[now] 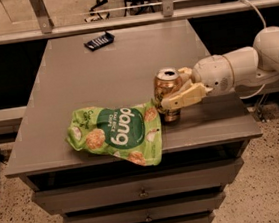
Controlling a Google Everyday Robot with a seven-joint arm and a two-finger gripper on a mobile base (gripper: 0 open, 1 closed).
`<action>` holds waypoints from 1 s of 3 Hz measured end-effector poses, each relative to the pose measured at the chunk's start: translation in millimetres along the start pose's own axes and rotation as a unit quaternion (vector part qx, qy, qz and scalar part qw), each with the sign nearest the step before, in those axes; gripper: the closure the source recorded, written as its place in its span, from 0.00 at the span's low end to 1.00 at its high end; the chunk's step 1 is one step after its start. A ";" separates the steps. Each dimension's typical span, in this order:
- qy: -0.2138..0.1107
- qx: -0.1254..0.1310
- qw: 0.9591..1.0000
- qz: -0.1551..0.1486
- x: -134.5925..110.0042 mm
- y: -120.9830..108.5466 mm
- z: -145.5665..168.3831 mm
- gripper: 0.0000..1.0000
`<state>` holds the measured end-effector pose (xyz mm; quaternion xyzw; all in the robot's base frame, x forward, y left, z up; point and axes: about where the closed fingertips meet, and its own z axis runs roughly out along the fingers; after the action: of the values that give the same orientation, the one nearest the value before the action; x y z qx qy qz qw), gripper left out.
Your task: Move orange can near green rice chip bag
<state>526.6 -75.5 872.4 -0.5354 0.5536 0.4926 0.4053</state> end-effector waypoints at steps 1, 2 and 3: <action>0.001 -0.030 0.999 -0.028 0.4 6.1 1.7 0.52; 0.007 -0.046 0.997 -0.055 -1.4 6.9 -1.5 0.29; 0.014 -0.053 0.996 -0.077 -5.0 5.5 -6.5 0.05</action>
Offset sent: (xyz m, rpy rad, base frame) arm -0.0070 -0.0118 0.0058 -0.0047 -0.1549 0.1623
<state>522.2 -81.3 879.1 -0.6041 0.4897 0.4807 0.4053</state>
